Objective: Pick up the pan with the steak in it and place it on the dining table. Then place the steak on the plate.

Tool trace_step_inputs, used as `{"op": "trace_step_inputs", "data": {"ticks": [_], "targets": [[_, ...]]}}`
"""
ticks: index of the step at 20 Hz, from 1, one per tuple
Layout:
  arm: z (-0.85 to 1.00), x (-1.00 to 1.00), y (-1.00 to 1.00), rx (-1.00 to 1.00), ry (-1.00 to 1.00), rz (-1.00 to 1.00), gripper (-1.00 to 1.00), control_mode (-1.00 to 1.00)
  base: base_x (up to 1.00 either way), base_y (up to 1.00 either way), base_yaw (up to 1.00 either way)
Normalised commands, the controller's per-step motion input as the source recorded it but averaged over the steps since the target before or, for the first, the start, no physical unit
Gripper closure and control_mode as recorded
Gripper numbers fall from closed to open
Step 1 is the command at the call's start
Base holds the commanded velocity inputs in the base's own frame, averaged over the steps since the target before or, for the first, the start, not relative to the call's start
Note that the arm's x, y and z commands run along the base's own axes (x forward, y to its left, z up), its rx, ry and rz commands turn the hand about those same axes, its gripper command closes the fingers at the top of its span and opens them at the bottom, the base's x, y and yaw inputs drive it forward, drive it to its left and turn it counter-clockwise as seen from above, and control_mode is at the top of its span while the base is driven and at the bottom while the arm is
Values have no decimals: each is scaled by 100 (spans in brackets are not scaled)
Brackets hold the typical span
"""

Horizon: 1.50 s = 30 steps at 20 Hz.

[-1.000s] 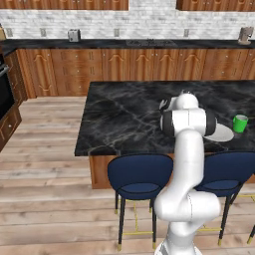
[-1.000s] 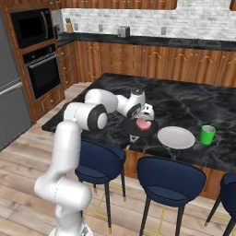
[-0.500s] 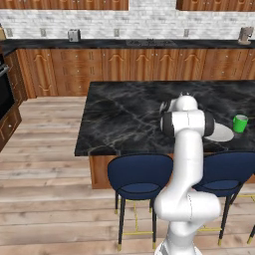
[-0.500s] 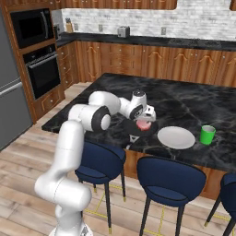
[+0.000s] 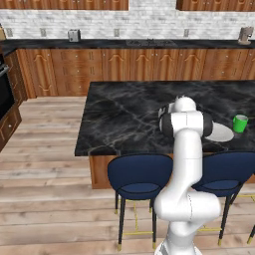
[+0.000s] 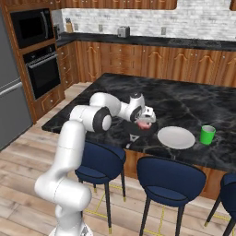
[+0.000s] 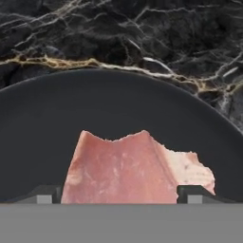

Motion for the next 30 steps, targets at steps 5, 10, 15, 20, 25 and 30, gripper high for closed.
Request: {"op": "trace_step_inputs", "data": {"ticks": [5, 10, 15, 20, 25, 30], "targets": [[5, 3, 0, 1, -1, -4, 100, -100, 0, 0, 0], [36, 13, 0, 1, -3, -12, 100, -100, 0, 0, 0], [77, -4, 0, 0, -4, -12, 100, -100, 0, 0, 0], [52, -61, -17, -5, -5, -12, 100, -100, 0, 0, 0], [-5, -29, -82, -3, -5, -7, 100, -100, 0, 0, 0], [-20, -6, -85, 0, -10, 0, 100, -100, 0, 0, 0]]}}
